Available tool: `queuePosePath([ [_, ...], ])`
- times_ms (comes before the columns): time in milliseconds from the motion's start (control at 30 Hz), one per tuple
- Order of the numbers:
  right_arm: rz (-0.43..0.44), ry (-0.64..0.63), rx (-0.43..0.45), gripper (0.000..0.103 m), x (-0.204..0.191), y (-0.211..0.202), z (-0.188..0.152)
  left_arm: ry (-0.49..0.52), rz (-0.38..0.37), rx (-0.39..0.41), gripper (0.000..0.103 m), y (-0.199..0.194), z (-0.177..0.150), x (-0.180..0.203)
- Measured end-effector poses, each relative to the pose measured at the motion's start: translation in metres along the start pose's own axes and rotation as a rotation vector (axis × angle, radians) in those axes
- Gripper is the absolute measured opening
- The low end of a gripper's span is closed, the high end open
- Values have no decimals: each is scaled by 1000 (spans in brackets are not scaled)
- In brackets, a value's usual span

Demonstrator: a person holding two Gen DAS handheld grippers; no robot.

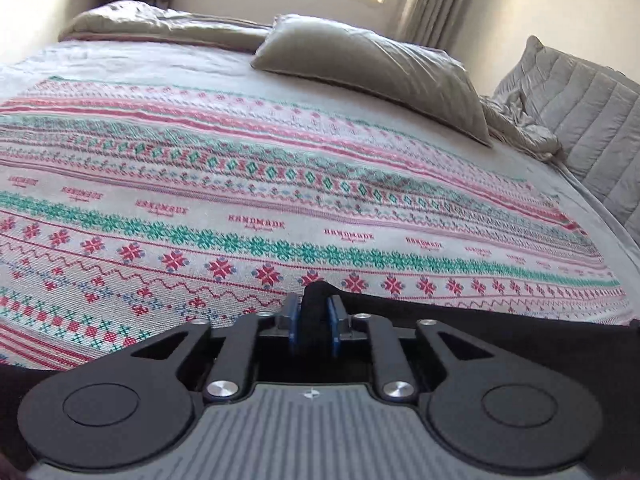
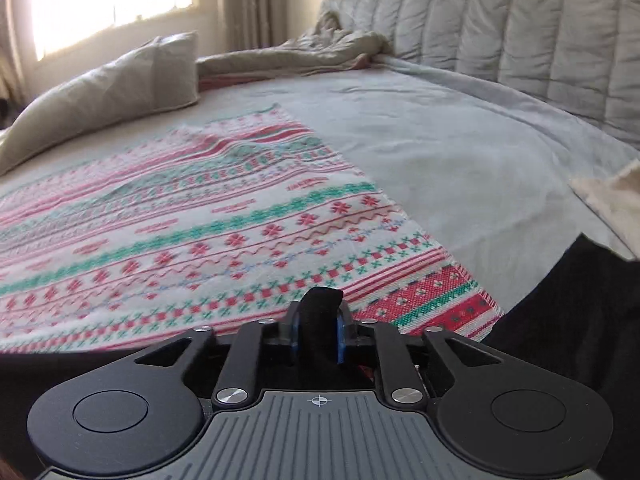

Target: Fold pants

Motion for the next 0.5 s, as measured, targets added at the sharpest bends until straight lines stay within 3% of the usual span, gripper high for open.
queuePosePath([
  [33, -5, 12, 7, 30, 1, -3, 0, 1, 26, 10, 49, -7, 1, 0],
  [67, -10, 21, 12, 35, 3, -8, 3, 17, 54, 28, 56, -15, 3, 2],
  [233, 5, -130, 35, 46, -27, -55, 8, 135, 26, 70, 69, -63, -4, 18],
  [300, 92, -193, -4, 58, -55, -70, 4, 174, -30, 54, 71, -82, -16, 31],
  [367, 210, -268, -55, 59, -96, -82, -6, 227, -90, 40, 73, -100, -30, 50],
  [500, 447, -454, -135, 70, -195, -101, -37, 374, -195, 60, 82, -127, -68, 88],
])
Point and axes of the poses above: each gripper's, at about its wrist camera, not at the fingertips, and y roughly the way its jaws point, x to its right, z to its top, the point moved 4 cm from there along y, roughly the way its jaws point, and after that the axes turned 14 degrees about z, right-handed, at the moved point
